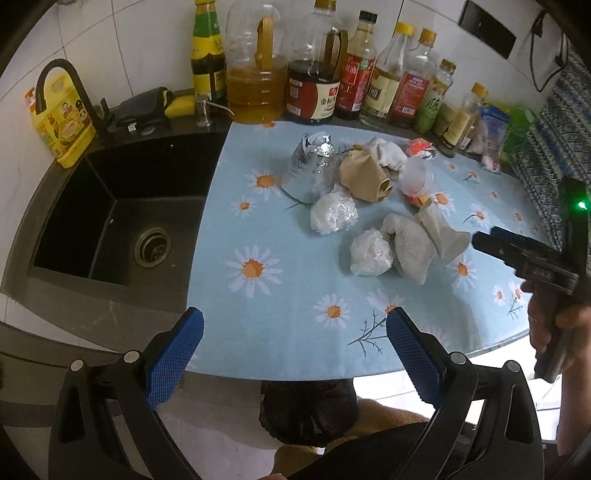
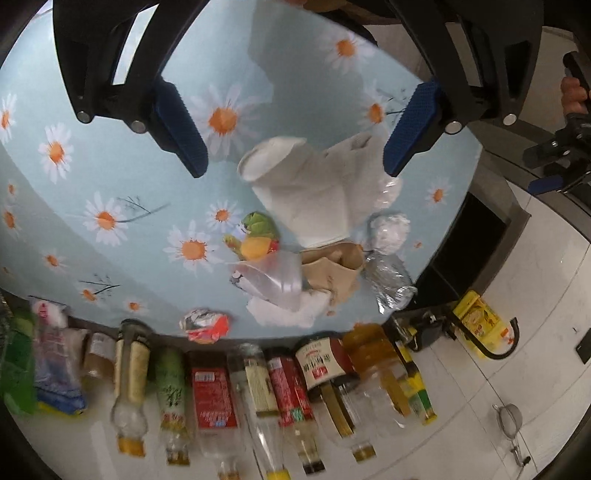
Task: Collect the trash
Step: 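Reach the right gripper to the white paper cup and close on it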
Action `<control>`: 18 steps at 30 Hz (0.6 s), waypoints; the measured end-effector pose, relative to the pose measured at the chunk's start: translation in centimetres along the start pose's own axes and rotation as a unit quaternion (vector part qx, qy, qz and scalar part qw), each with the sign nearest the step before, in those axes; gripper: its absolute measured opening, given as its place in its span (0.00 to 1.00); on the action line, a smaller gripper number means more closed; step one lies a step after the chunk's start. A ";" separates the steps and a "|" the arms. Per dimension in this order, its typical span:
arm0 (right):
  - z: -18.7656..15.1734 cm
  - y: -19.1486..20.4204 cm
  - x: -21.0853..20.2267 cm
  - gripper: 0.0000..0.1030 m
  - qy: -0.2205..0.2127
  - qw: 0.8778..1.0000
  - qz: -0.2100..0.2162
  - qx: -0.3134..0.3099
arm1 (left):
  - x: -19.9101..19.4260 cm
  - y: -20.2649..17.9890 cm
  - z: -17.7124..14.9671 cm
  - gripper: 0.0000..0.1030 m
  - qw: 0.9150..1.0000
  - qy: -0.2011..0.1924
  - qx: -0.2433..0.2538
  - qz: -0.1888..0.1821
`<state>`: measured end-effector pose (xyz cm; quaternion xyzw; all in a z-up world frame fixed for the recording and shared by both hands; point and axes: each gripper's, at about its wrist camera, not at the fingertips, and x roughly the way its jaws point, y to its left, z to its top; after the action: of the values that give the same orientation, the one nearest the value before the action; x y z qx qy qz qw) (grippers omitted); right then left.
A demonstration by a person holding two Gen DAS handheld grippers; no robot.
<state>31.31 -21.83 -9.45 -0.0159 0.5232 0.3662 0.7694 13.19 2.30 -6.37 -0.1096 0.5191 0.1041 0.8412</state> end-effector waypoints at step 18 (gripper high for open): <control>1.8 -3.1 6.5 0.81 0.116 0.983 0.141 0.024 | 2.0 -0.5 0.0 0.93 0.999 0.019 -0.042 0.008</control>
<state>35.72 -19.78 -15.08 0.0341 0.6143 0.4539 0.6445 14.26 1.96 -8.15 -0.1427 0.5312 0.1305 0.8249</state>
